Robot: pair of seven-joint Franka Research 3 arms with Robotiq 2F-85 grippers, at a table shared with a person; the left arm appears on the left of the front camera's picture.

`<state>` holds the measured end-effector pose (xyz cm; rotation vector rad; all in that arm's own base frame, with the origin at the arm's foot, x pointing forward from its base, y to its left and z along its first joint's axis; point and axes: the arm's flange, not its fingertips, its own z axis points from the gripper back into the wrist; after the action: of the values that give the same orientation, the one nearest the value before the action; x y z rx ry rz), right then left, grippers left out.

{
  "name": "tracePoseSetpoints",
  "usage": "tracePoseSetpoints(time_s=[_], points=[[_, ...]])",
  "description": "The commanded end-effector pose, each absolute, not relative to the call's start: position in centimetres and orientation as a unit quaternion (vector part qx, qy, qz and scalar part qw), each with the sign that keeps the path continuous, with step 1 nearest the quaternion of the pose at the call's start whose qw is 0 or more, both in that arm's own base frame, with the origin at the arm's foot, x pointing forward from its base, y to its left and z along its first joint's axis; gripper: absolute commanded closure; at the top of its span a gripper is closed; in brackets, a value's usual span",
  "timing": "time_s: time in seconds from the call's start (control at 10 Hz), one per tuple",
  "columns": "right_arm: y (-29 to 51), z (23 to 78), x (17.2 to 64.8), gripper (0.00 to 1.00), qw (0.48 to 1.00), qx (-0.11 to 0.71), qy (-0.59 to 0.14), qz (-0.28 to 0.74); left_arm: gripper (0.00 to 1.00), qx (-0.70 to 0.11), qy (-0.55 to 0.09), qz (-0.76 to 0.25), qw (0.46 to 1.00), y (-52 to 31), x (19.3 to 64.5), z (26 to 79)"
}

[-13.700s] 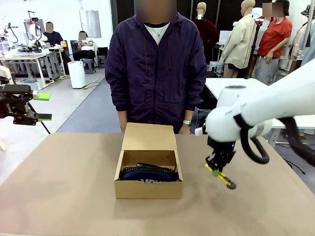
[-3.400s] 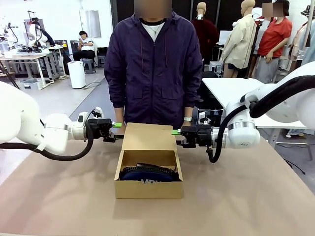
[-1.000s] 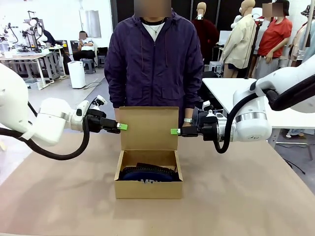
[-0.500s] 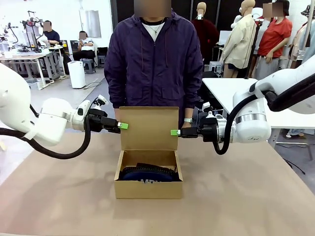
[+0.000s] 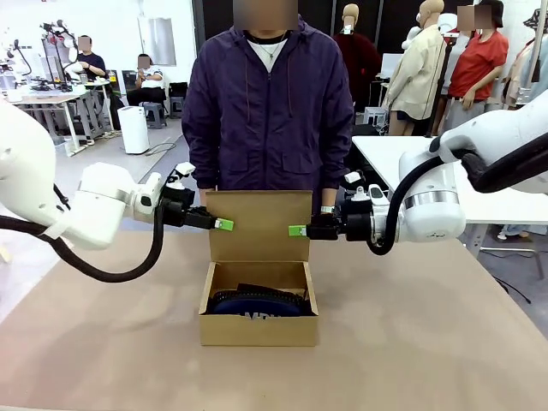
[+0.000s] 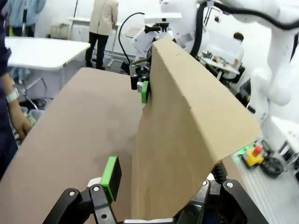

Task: Pack the items into the box.
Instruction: Close the Mailer Box.

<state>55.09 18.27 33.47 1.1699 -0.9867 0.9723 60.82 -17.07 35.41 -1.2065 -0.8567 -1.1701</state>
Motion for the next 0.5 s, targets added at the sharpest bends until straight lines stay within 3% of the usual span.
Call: tracePoseSetpoints(time_s=[0.0,0.4], points=[[18.0,32.8,53.0,0.43,0.599,0.454,-0.478,0.454,0.31,-0.475,-0.435,-0.528,0.553,-16.4,57.9,35.7],[18.1,34.0,49.5,0.43,0.539,0.407,-0.547,0.495,0.31,-0.484,-0.464,-0.55,0.498,-15.2,55.6,35.9]])
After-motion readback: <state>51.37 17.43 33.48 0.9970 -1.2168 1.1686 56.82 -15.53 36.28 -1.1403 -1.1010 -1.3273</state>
